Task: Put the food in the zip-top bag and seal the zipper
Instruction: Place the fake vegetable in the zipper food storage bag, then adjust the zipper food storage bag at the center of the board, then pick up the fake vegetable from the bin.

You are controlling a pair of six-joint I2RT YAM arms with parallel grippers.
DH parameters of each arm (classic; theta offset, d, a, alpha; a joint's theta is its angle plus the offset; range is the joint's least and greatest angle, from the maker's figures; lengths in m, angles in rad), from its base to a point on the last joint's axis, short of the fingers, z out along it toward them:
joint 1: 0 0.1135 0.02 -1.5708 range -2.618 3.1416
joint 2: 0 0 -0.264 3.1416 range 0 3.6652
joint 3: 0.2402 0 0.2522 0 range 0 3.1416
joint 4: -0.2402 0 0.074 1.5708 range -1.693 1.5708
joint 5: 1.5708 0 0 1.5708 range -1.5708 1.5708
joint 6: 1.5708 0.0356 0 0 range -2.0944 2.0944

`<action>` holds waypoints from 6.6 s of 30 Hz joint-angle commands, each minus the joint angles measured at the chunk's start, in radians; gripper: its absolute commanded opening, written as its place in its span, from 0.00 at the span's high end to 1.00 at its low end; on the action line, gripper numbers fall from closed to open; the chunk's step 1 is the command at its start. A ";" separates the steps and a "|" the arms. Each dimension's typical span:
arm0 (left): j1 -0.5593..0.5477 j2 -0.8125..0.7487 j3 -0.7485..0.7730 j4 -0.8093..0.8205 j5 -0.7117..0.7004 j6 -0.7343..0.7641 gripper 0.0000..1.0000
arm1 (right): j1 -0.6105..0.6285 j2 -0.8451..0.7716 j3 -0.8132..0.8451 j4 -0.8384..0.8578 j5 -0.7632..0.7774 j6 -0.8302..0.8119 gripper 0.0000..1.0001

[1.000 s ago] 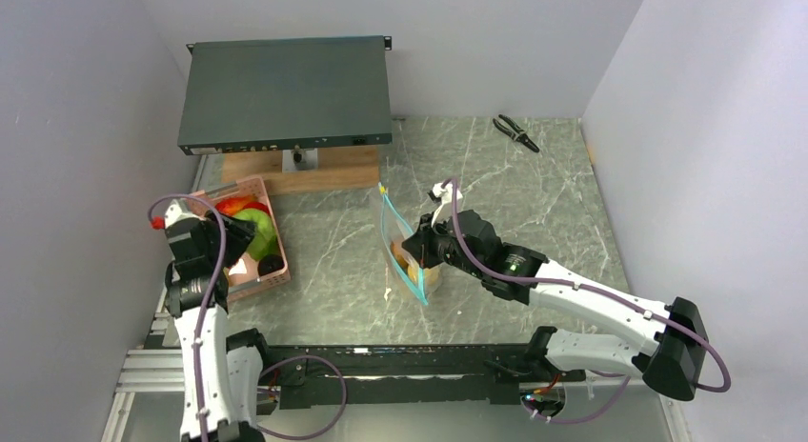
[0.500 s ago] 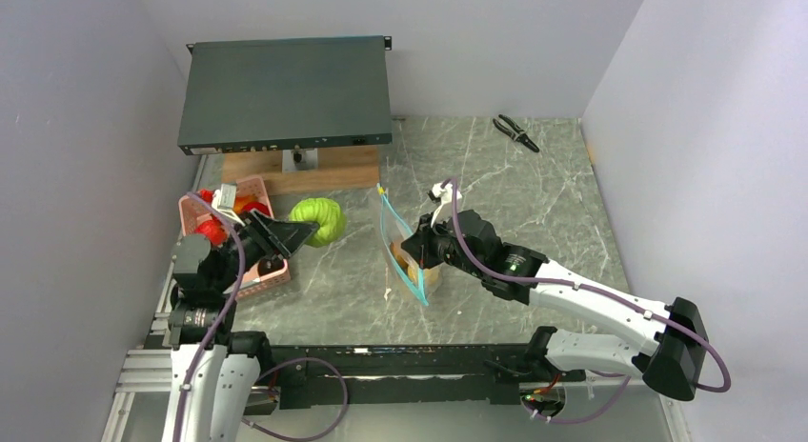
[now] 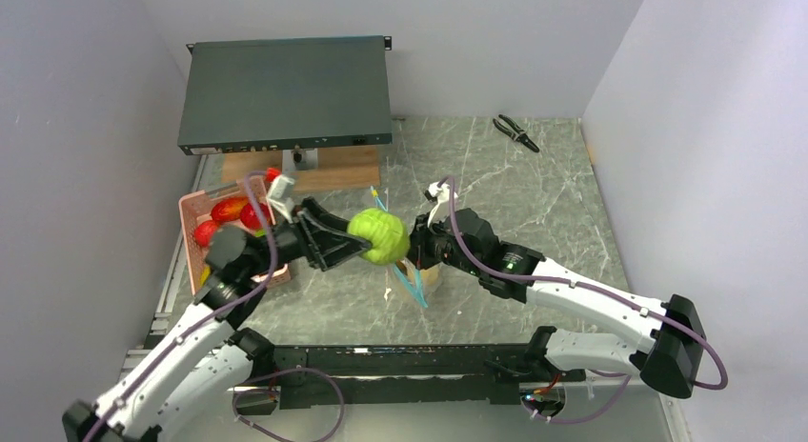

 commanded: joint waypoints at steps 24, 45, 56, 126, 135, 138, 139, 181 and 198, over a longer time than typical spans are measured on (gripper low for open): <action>-0.173 0.191 0.262 -0.757 -0.442 0.420 0.75 | -0.002 -0.093 0.033 0.082 0.024 0.024 1.00; -0.351 0.544 0.700 -1.247 -0.759 0.499 0.79 | 0.010 -0.034 0.072 0.137 -0.066 -0.035 1.00; -0.369 0.635 0.725 -1.302 -0.810 0.522 0.81 | 0.014 -0.056 0.114 0.155 -0.059 -0.037 1.00; -0.370 0.181 0.072 -0.651 -0.665 0.114 0.58 | 0.013 -0.039 0.093 0.084 0.080 0.007 1.00; -0.370 0.227 0.280 -0.730 -0.693 0.272 0.98 | 0.013 -0.098 0.093 0.000 0.212 -0.079 1.00; -0.370 0.225 0.319 -0.741 -0.697 0.288 1.00 | 0.010 -0.133 0.097 -0.038 0.276 -0.125 1.00; -0.370 0.223 0.325 -0.743 -0.697 0.290 1.00 | 0.011 -0.143 0.100 -0.049 0.291 -0.137 1.00; 0.142 -0.007 0.118 -1.095 -1.126 0.492 0.02 | 0.011 -0.159 0.043 -0.026 0.244 -0.133 1.00; 0.901 0.284 -0.034 -0.742 -0.446 0.486 0.00 | 0.010 -0.165 0.045 -0.035 0.243 -0.142 1.00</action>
